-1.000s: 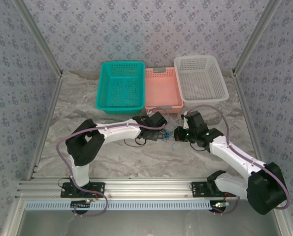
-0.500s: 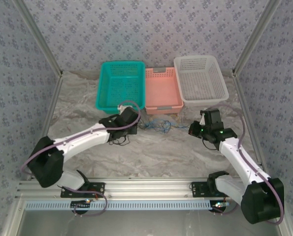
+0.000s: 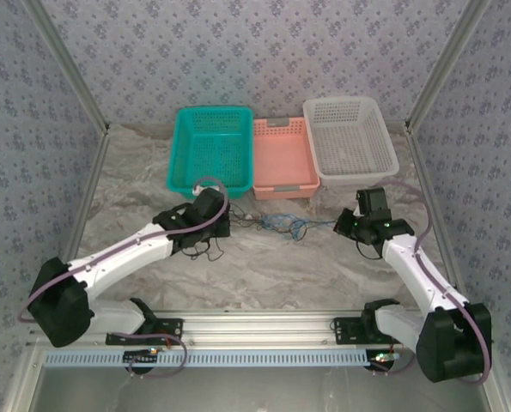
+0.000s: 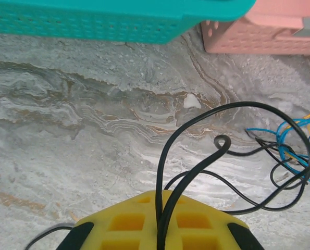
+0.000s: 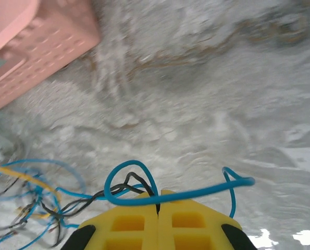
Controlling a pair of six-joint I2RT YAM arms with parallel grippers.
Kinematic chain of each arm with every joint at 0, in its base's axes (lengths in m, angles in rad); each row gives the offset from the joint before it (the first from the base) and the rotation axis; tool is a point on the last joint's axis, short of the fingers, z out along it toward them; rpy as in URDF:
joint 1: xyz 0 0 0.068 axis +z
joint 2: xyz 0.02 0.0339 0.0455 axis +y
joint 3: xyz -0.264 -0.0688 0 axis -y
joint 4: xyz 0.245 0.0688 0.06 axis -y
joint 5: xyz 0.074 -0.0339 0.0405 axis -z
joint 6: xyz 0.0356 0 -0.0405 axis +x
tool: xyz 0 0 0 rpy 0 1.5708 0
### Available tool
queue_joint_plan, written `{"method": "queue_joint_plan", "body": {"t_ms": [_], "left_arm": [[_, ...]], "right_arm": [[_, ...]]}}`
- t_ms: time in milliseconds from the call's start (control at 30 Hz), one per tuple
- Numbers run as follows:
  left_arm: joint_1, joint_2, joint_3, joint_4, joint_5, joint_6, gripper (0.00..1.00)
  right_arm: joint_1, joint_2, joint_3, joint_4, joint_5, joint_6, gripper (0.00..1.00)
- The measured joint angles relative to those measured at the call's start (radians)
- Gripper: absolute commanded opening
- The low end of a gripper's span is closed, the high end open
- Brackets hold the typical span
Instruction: Untangle the cables
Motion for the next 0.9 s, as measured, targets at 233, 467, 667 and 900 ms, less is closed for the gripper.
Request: {"method": "queue_joint_plan", "body": {"t_ms": [233,467,667,900], "left_arm": [[0.148,-0.182,-0.029,-0.032,0.027,-0.002,0.0],[0.169,-0.181,-0.049,-0.016,0.129,0.014,0.0],[0.169,-0.179,-0.042,-0.003,0.182,0.038,0.0],[0.169,-0.179,-0.022,0.013,0.256,0.056,0.0]], "right_arm": [[-0.212,0.004,-0.005,-0.003,-0.034,0.0,0.0],[-0.08,0.114,0.024,0.032,-0.059,0.006,0.0],[-0.046,0.133,0.009,0.06,-0.05,0.019,0.0],[-0.029,0.07,-0.003,0.035,-0.043,0.023,0.36]]}}
